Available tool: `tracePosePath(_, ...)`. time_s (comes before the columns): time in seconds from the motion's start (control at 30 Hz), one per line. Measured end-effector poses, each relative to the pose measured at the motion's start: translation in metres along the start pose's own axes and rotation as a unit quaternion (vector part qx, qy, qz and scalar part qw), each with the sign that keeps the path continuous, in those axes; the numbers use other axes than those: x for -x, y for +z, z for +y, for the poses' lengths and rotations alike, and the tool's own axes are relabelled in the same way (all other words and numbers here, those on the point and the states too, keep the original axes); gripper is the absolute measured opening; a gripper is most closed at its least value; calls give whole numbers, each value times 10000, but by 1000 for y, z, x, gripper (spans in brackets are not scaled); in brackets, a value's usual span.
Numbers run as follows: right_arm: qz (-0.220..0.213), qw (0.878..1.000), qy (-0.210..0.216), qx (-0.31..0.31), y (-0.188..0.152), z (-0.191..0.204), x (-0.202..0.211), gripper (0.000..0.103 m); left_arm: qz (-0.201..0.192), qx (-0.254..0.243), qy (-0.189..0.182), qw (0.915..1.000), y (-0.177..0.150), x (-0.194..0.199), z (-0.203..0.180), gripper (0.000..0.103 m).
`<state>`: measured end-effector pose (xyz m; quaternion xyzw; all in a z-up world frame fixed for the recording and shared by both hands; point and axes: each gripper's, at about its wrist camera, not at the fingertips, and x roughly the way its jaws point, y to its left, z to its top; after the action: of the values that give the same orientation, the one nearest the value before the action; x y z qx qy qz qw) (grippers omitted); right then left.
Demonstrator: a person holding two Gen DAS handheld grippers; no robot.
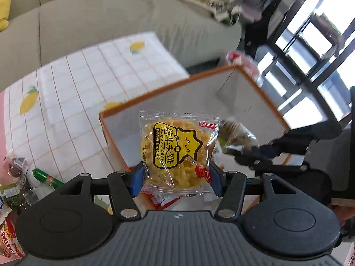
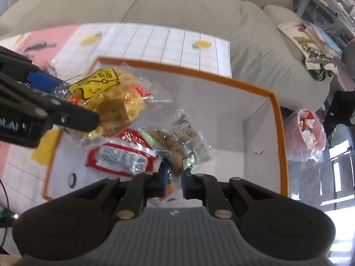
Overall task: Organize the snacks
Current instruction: 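Open the left tool over the box while the right tool releases the brown-snack bag, then withdraw both open tools from the box back toward the remaining snacks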
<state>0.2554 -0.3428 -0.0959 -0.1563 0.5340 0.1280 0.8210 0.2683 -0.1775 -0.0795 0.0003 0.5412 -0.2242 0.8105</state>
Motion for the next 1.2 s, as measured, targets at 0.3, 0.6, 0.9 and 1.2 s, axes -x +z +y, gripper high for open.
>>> tracePosePath(0.3,401,9990,3,188,-4,-5,-33,10,527,-199,85,9984,10,-31,-13,67)
tracePosePath(0.6,602,9981,82,122,-6,-10,-52,14,590,-379,163,9974,2,-44,-20,71)
tracePosePath(0.9,629,9978,33,207,-6,-6,-47,21,337,-321,41,9989,5,-29,-20,87)
tracePosePath(1.2,667,9971,-279,222,3,1,-28,63,167,-311,8,9994,5,-1,-22,88)
